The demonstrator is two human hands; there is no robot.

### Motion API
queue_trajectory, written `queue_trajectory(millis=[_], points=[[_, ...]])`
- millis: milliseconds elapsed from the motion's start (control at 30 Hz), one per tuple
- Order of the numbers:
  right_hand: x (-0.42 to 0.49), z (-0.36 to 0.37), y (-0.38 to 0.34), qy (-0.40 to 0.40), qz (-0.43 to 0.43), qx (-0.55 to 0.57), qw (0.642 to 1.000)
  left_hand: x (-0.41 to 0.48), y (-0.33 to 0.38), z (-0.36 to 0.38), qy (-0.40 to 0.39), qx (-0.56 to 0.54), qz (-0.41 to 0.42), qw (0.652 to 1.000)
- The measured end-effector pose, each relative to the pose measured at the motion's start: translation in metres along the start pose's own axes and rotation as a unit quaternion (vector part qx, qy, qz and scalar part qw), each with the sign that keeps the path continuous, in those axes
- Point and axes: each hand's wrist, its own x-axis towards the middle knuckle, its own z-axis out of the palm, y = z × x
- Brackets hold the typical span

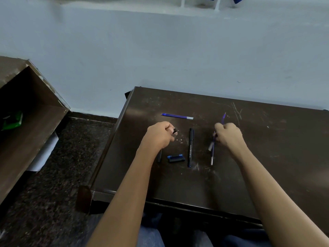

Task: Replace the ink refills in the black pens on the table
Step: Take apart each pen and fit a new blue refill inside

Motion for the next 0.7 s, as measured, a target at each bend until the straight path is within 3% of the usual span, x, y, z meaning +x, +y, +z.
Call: queue_trajectory(millis=[100,233,400,700], points=[[-0.018,0.008,-0.026,-0.004,-0.042,0.24,0.97,0.0,-0.002,-0.001,-0.008,-0.024,0.003,1.0],[-0.048,0.022,-0.04,-0.007,-0.098,0.398,0.912,0.001,-0.004,-0.002,-0.019,-0.051,0.008,0.998],[-0.055,0.031,-0.045,-0.015,-0.137,0.372,0.918,0.003,-0.005,-0.002,-0.02,-0.061,0.019,0.998],[-0.05,0.038,-0.044,-0.069,-0.125,0.331,0.933,0.011,-0.013,0.001,-0.031,-0.075,0.045,0.996]])
